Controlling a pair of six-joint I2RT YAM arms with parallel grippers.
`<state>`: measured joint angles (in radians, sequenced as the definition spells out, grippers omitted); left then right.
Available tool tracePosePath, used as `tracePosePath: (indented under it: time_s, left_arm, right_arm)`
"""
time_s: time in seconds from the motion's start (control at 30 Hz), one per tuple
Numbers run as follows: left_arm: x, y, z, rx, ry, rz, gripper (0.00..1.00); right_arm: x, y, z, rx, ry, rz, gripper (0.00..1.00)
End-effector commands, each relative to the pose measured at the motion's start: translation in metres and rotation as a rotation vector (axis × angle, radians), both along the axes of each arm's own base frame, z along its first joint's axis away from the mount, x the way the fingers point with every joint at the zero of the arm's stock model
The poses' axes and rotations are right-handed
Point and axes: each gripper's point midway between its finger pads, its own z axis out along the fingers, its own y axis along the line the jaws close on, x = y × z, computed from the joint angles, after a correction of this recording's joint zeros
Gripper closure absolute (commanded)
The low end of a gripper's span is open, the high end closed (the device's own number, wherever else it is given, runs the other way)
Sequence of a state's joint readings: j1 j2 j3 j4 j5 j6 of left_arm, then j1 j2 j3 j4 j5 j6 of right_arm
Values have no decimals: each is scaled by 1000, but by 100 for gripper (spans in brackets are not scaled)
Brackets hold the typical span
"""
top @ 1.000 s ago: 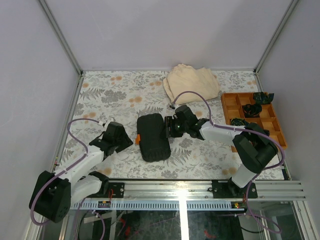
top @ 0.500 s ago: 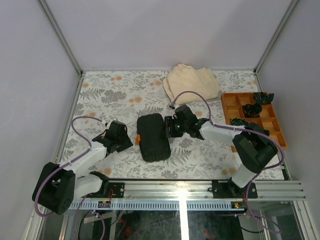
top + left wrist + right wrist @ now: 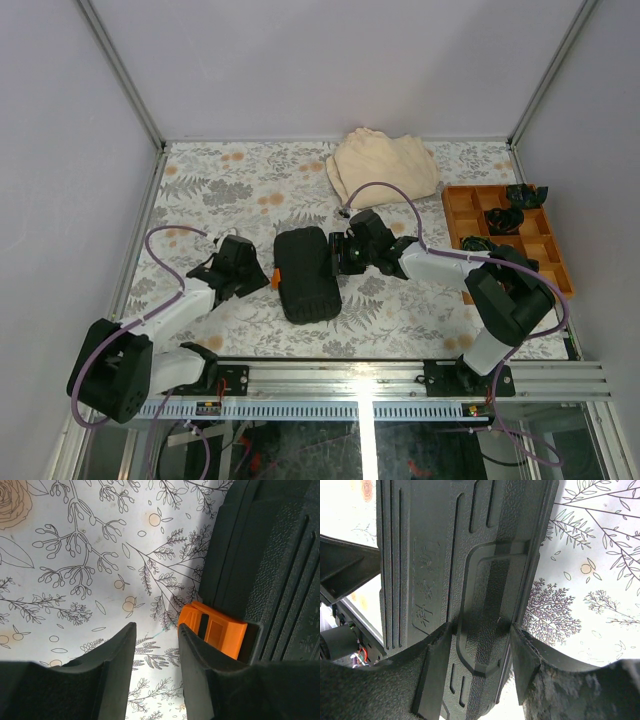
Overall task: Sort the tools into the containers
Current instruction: Close the storage box at the center of the board.
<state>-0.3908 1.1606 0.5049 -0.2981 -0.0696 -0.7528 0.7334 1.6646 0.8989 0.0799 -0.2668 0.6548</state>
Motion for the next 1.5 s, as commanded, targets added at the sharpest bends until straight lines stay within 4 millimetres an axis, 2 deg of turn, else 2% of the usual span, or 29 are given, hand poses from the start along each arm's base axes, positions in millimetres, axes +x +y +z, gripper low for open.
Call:
tracePosePath:
  time_s: [0.0,1.47]
  left_arm:
    - [14,-4,9,-14,-60,-10,62]
    - [11,-15,-18,-49,-6,-41,64]
  right_arm:
    - [-26,-22,-43,-157,87,32,46]
    - [-27,-21,-44,-155,99,36,46]
